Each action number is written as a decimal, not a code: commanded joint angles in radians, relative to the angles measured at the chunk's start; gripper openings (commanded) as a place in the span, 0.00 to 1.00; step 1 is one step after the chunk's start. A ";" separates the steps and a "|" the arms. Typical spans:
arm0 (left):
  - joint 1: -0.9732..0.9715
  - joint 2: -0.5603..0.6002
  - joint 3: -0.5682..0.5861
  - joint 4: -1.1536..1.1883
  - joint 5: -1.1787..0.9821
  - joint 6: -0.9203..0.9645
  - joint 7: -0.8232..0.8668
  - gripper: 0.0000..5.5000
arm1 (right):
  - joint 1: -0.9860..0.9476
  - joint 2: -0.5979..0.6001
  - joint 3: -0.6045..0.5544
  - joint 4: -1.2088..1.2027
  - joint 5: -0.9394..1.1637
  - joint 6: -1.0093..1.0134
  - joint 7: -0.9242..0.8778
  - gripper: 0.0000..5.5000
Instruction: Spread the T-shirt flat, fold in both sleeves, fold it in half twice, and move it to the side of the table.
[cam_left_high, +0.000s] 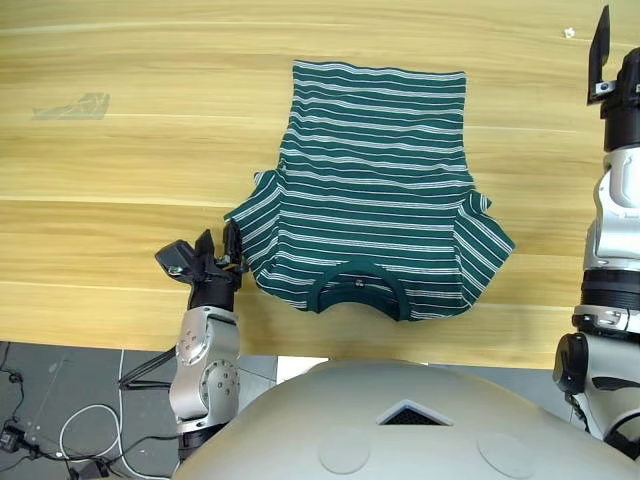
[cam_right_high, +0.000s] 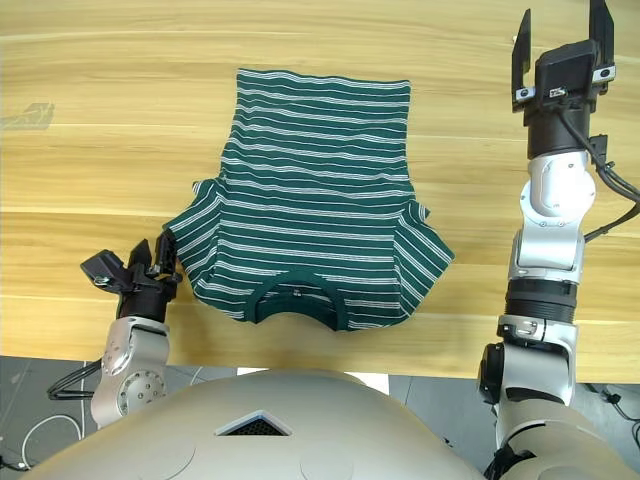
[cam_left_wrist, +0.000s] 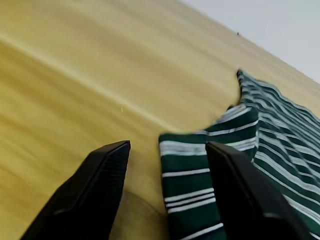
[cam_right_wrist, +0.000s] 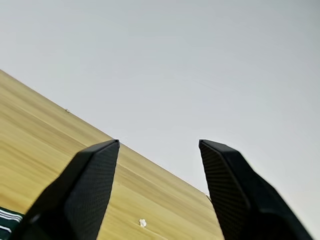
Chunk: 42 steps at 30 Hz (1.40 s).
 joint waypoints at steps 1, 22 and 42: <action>-0.040 0.013 0.014 0.070 0.032 0.038 -0.002 0.51 | 0.018 0.007 -0.008 -0.027 0.005 0.020 0.000 0.54; -0.058 -0.037 0.021 0.141 0.132 0.012 -0.015 0.00 | 0.000 0.007 0.034 0.011 -0.015 0.014 0.014 0.54; -0.005 -0.017 -0.114 0.112 0.369 -0.215 -0.095 0.00 | 0.009 0.021 0.059 0.045 -0.022 0.002 0.002 0.54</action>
